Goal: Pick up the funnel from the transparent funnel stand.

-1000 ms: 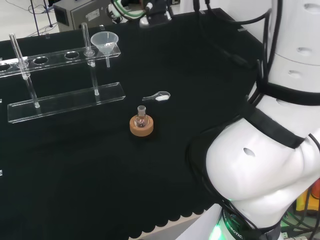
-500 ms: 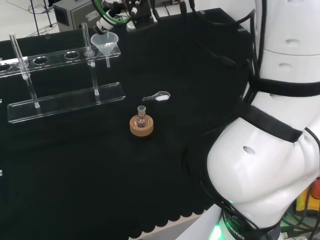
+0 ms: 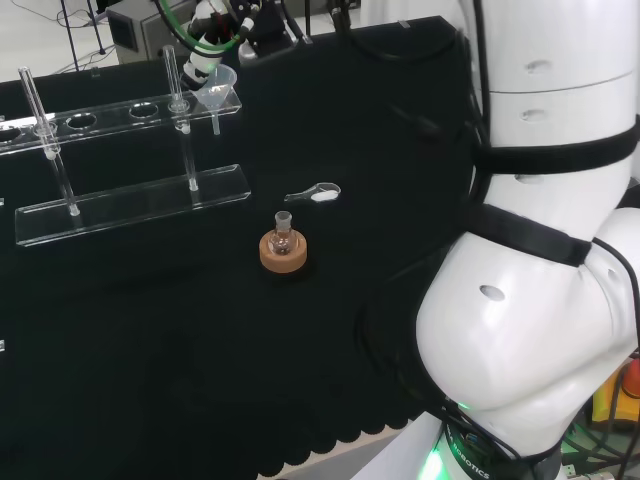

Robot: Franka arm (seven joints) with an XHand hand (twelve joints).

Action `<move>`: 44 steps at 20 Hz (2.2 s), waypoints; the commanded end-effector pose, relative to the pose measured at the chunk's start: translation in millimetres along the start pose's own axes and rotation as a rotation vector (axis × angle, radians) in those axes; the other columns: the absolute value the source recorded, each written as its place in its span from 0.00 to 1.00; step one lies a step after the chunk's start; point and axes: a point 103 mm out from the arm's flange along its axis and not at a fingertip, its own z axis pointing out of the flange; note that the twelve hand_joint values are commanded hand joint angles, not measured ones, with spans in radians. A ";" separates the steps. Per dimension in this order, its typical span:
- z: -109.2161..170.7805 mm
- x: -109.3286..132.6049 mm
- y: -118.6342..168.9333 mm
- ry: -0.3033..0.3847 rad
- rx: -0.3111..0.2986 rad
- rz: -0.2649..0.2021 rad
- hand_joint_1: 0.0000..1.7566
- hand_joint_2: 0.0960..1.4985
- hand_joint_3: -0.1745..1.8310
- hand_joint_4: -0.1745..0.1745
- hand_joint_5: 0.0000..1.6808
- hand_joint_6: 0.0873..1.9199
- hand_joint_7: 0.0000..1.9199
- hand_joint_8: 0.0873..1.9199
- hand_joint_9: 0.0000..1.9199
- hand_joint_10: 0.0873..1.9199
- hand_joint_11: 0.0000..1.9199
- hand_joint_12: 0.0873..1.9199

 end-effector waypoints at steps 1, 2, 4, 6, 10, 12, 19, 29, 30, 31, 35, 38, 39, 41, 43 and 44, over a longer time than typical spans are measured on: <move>4.5 6.2 5.7 -0.053 0.068 -0.010 0.29 0.45 0.27 0.30 0.06 0.00 0.00 0.35 0.15 0.37 0.13 0.74; 4.7 6.6 6.0 -0.058 0.070 -0.008 0.29 0.45 0.27 0.30 0.06 0.00 0.00 0.35 0.15 0.37 0.13 0.74; 5.8 6.6 6.8 -0.065 0.075 -0.003 0.29 0.44 0.27 0.30 0.06 0.00 0.00 0.36 0.15 0.38 0.14 0.75; 7.7 6.2 8.2 -0.072 0.074 -0.006 0.29 0.43 0.28 0.30 0.06 0.00 0.00 0.36 0.15 0.38 0.14 0.75; 10.9 5.1 11.5 -0.078 0.060 -0.010 0.30 0.42 0.28 0.30 0.06 0.00 0.00 0.37 0.15 0.38 0.15 0.75; 11.0 5.4 13.4 -0.082 0.043 -0.012 0.30 0.42 0.28 0.30 0.06 0.00 0.00 0.36 0.15 0.38 0.15 0.74; 10.2 7.4 23.0 -0.104 0.036 -0.019 0.33 0.41 0.28 0.30 0.06 0.00 0.00 0.33 0.14 0.38 0.17 0.73; 10.3 6.1 31.8 -0.139 0.043 -0.017 0.39 0.41 0.31 0.29 0.09 0.00 0.02 0.36 0.18 0.37 0.20 0.71; 10.0 5.8 32.3 -0.146 0.042 -0.016 0.40 0.41 0.32 0.29 0.10 0.00 0.03 0.36 0.18 0.37 0.21 0.71; 10.0 5.1 33.0 -0.150 0.042 -0.016 0.41 0.41 0.32 0.29 0.10 0.00 0.03 0.36 0.19 0.37 0.21 0.71; 10.5 3.3 35.8 -0.164 0.044 -0.017 0.43 0.39 0.36 0.29 0.11 0.00 0.03 0.35 0.20 0.36 0.21 0.71; 11.0 1.9 37.4 -0.168 0.051 -0.015 0.45 0.37 0.39 0.30 0.12 0.00 0.04 0.35 0.21 0.35 0.21 0.70; 11.0 2.0 38.0 -0.171 0.053 -0.015 0.45 0.37 0.40 0.30 0.12 0.00 0.05 0.35 0.21 0.35 0.21 0.70; 11.2 1.9 39.1 -0.175 0.056 -0.016 0.45 0.36 0.41 0.30 0.13 0.00 0.05 0.35 0.21 0.35 0.22 0.70; 11.7 1.3 40.5 -0.179 0.060 -0.017 0.46 0.36 0.41 0.31 0.14 0.00 0.05 0.35 0.22 0.35 0.22 0.70; 11.9 0.8 40.9 -0.180 0.058 -0.018 0.46 0.36 0.42 0.31 0.14 0.00 0.06 0.35 0.22 0.35 0.22 0.70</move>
